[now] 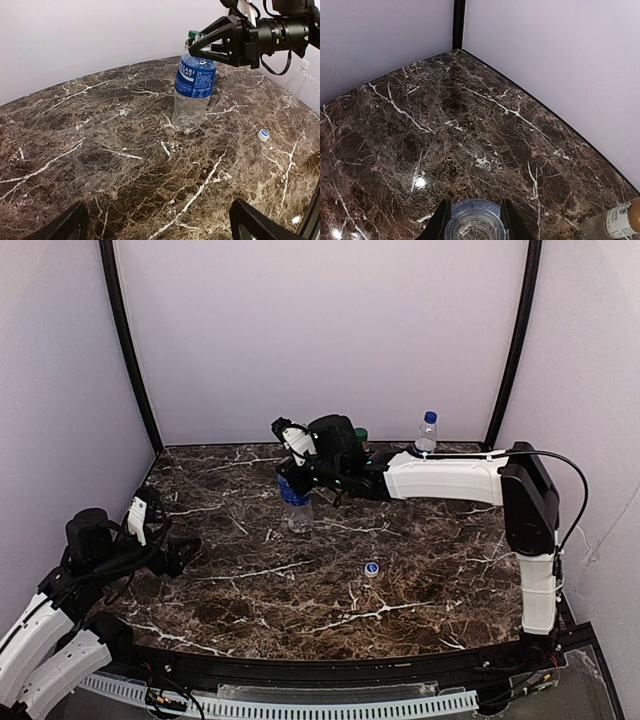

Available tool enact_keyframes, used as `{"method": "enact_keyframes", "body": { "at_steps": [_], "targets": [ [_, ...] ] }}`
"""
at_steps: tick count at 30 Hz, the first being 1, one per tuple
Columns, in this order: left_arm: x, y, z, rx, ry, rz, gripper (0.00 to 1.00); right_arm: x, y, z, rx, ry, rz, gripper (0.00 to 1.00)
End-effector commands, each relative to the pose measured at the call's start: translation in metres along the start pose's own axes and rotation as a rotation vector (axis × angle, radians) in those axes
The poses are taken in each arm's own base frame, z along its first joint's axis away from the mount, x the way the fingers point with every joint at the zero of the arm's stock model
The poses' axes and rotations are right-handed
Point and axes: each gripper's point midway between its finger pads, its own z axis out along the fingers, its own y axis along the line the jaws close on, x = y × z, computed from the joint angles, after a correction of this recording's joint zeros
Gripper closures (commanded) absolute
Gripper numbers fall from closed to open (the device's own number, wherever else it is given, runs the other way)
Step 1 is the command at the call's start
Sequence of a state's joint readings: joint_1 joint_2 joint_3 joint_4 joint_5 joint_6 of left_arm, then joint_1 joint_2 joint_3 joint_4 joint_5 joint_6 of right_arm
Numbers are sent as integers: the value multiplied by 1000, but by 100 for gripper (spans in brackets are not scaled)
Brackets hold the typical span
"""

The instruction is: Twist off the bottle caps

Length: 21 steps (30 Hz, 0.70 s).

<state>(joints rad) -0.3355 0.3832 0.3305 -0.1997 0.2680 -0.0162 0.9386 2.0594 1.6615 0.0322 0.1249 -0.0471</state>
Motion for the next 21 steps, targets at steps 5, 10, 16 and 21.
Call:
{"method": "enact_keyframes", "body": {
  "at_steps": [5, 10, 16, 21],
  "targets": [
    [-16, 21, -5, -91, -121, -52, 1, -8, -14, 16, -8, -98, 83, 100],
    [-15, 19, -5, -77, -140, -35, 1, 7, -15, 24, 8, -67, 88, 100],
    [-14, 17, -3, -62, -143, -34, 1, 16, -17, 25, 21, -42, 78, 92],
    [-15, 17, -3, -57, -143, -34, 2, 12, -18, 21, 27, -44, 74, 48]
  ]
}}
